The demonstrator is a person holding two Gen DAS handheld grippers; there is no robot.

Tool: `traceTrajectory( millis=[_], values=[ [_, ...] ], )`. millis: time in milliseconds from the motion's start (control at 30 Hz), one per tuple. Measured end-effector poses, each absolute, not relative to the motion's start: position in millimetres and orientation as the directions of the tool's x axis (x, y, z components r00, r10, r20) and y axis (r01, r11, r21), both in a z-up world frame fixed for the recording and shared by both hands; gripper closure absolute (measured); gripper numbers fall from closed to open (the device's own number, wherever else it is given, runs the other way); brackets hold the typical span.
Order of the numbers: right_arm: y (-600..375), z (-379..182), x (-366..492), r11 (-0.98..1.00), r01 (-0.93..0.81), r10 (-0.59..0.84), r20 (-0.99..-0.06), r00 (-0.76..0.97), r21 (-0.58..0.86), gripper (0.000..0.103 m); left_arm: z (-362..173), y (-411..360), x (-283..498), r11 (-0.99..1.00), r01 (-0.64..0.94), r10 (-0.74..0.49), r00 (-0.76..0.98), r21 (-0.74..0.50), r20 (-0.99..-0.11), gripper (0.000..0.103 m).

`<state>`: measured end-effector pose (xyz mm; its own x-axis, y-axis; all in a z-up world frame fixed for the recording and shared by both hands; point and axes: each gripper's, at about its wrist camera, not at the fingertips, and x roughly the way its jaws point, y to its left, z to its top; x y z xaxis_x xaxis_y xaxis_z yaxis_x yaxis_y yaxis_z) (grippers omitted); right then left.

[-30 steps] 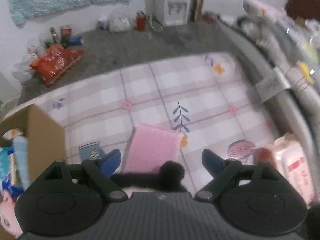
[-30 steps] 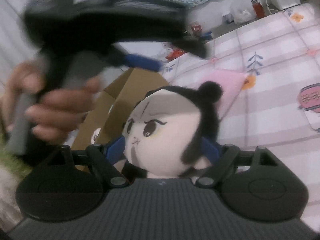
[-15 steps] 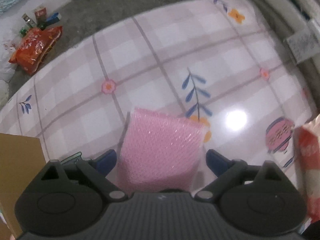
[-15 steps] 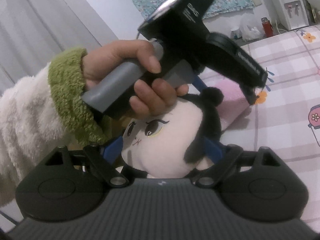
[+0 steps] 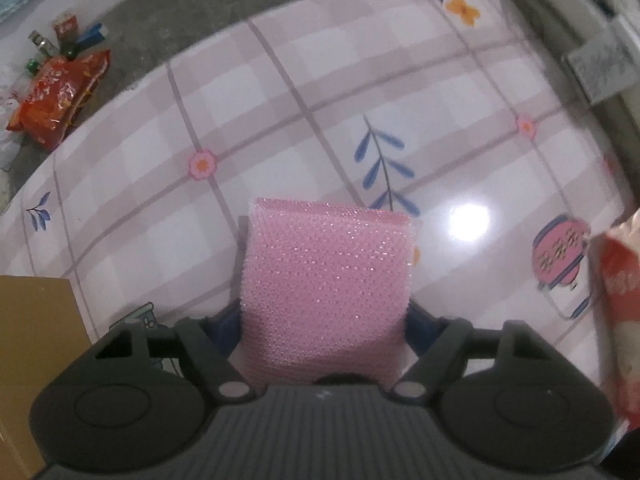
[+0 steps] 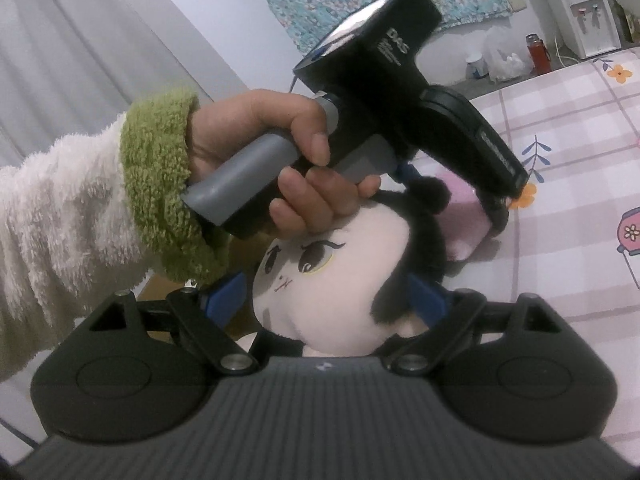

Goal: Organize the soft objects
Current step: 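Grasp the pink sponge with the left gripper while the right gripper sets the doll upright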

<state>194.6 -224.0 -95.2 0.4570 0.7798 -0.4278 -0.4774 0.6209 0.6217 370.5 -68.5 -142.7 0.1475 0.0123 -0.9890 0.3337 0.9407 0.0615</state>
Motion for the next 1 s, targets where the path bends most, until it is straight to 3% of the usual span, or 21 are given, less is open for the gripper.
traceTrajectory(
  millis=[667,833,933,1000],
  values=[
    [-306.4,-90.5,172.8,0.659,-0.340,0.690,-0.359,0.628,0.671,0.015,-4.7,-92.0,280.4,0.961,0.245,-0.236,0.477,-0.130,-0.847,0.023],
    [-327.5,-67.5,151.1,0.655,-0.353,0.669,-0.296,0.682,0.668,0.016,12.3,-95.4,238.6,0.953,0.247,-0.280,0.502,-0.175,-0.818,0.023],
    [-331.0,-55.5,130.8,0.647,-0.368,0.677,-0.282,0.679,0.667,0.022,20.5,-93.1,209.7,0.949,0.246,-0.301,0.518,-0.197,-0.801,0.023],
    [-330.8,-48.6,116.0,0.642,-0.377,0.690,-0.289,0.664,0.667,0.034,25.8,-88.5,189.2,0.946,0.243,-0.314,0.530,-0.214,-0.788,0.023]
  ],
)
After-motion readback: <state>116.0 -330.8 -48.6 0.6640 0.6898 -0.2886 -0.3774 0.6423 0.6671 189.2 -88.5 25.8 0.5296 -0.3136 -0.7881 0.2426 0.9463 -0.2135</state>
